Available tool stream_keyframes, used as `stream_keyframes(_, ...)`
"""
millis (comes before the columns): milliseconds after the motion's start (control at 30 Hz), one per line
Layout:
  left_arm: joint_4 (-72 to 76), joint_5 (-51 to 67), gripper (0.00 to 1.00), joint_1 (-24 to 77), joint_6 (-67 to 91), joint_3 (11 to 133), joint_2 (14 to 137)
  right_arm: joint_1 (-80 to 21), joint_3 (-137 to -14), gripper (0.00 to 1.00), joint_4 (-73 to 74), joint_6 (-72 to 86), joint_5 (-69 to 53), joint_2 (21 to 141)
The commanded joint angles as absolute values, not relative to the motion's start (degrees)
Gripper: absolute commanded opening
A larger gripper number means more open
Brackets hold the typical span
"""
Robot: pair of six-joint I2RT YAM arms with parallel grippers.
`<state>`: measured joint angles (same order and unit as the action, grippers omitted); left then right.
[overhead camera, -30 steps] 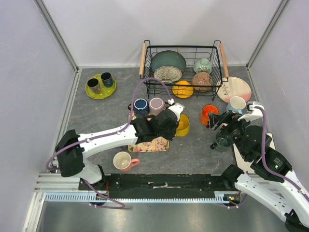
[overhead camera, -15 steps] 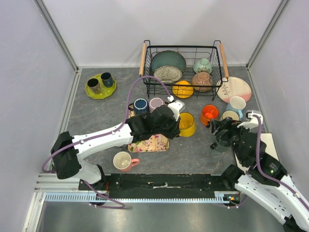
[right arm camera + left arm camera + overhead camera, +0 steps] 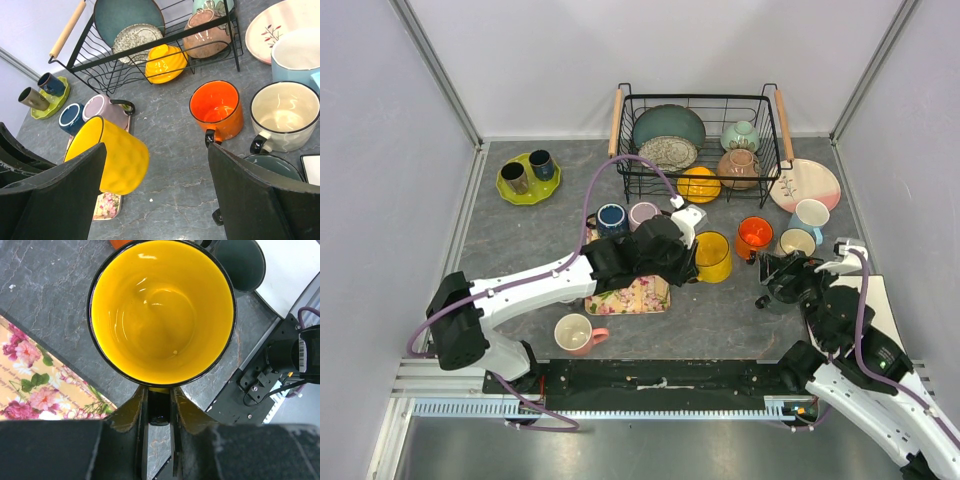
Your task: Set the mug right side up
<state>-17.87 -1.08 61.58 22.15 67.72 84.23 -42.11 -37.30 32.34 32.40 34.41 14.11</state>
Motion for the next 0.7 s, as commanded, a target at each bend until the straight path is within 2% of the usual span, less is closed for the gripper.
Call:
stream_keyframes(0, -10.02, -0.18, 0.02, 61.61, 20.48, 71.81, 83.41, -42.01, -35.51, 0.90, 29.45, 33.31, 34.81, 13.71)
stream_keyframes(267, -10.10, -3.42, 0.02, 61.26, 24.59, 72.15, 81.21, -42.01, -35.51, 0.89, 28.48, 34.01, 35.77, 13.97)
stream_keyframes(667, -1.93, 3.34, 0.02, 56.16, 36.11, 66.53, 70.49, -42.10, -35.25, 0.89, 23.13, 41.48, 23.66, 16.87)
